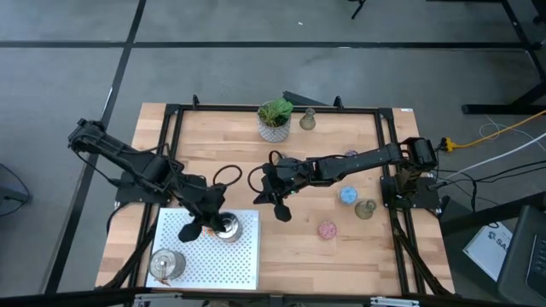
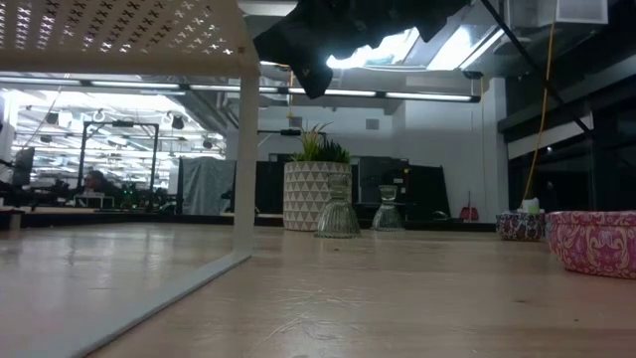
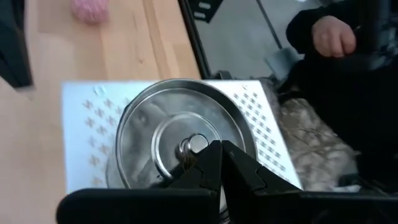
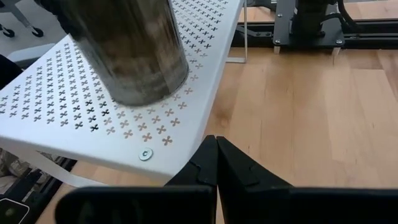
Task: Pick & Place candle stick holders
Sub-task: Adjust the silver scented candles on the shelf
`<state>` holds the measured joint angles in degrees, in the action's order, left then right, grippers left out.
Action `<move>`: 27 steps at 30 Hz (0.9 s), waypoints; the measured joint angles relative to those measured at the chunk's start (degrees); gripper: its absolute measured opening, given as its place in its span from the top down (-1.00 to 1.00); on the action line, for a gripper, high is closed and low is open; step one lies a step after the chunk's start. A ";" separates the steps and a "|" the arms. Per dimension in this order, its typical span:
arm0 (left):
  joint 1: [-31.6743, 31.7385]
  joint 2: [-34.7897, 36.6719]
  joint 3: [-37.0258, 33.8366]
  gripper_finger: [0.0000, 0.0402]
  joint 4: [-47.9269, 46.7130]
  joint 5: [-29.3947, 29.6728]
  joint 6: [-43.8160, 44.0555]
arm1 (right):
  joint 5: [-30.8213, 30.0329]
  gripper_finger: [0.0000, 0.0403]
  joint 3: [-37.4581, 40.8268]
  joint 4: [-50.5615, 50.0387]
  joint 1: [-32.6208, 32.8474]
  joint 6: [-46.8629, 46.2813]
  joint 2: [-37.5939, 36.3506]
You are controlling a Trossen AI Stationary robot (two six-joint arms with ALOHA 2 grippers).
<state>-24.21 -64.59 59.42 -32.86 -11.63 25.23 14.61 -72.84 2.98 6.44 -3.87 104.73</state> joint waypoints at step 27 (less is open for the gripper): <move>-8.21 13.73 -0.33 0.99 -19.69 -1.87 32.20 | 0.01 0.99 0.00 0.22 0.00 1.79 0.00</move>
<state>-32.41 -50.85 59.09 -52.55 -13.50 57.43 14.62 -72.84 3.20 6.44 -2.09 104.73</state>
